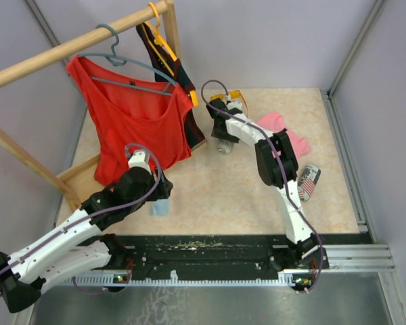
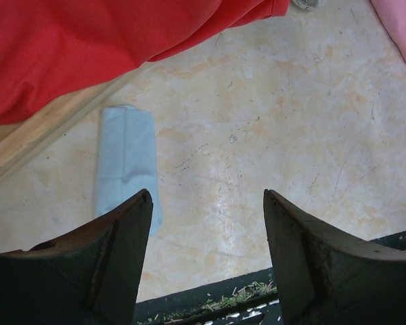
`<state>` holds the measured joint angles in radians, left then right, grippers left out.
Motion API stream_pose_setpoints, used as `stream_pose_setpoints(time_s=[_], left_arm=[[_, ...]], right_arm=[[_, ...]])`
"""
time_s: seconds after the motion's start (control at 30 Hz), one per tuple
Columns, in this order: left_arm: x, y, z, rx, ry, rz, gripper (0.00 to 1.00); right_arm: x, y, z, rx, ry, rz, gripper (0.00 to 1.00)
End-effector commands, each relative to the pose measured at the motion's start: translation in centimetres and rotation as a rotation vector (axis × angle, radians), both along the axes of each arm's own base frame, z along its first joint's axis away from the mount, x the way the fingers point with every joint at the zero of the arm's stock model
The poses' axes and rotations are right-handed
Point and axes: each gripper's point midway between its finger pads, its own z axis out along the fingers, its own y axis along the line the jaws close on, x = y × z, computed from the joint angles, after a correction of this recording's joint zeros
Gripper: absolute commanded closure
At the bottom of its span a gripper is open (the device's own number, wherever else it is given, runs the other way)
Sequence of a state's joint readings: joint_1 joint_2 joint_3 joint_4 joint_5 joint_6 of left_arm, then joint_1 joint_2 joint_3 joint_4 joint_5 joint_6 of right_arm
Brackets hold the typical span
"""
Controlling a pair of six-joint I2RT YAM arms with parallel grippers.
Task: Organize the sunglasses
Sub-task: Pick up the sunglasses case from the center of the board, then place the sunglasses case at the center of the board.
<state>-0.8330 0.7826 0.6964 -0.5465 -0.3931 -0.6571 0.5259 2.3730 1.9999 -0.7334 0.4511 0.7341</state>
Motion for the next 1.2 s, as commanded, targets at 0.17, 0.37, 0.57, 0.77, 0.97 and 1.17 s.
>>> stream_pose_setpoints(time_s=[0.17, 0.37, 0.57, 0.77, 0.97, 1.17], left_arm=[[0.1, 0.4, 0.3, -0.016, -0.017, 0.016, 0.27], [-0.2, 0.3, -0.2, -0.025, 0.003, 0.018, 0.27], [-0.4, -0.8, -1.8, -0.054, 0.041, 0.000, 0.25], [-0.3, -1.3, -3.7, -0.038, 0.089, -0.002, 0.00], [-0.5, -1.5, -5.5, -0.015, 0.142, 0.010, 0.00], [-0.5, -1.4, -6.2, 0.018, 0.192, 0.039, 0.00]], right_arm=[[-0.9, -0.5, 11.1, 0.059, -0.257, 0.113, 0.59], [-6.2, -1.8, 11.9, 0.085, -0.252, 0.263, 0.77], [-13.9, -1.7, 10.6, 0.092, -0.199, 0.479, 0.82], [-20.6, 0.4, 8.6, 0.088, -0.142, 0.638, 0.82], [-23.8, 1.9, 6.3, 0.056, -0.079, 0.718, 0.80], [-24.8, 1.9, 3.7, 0.002, -0.024, 0.748, 0.74]])
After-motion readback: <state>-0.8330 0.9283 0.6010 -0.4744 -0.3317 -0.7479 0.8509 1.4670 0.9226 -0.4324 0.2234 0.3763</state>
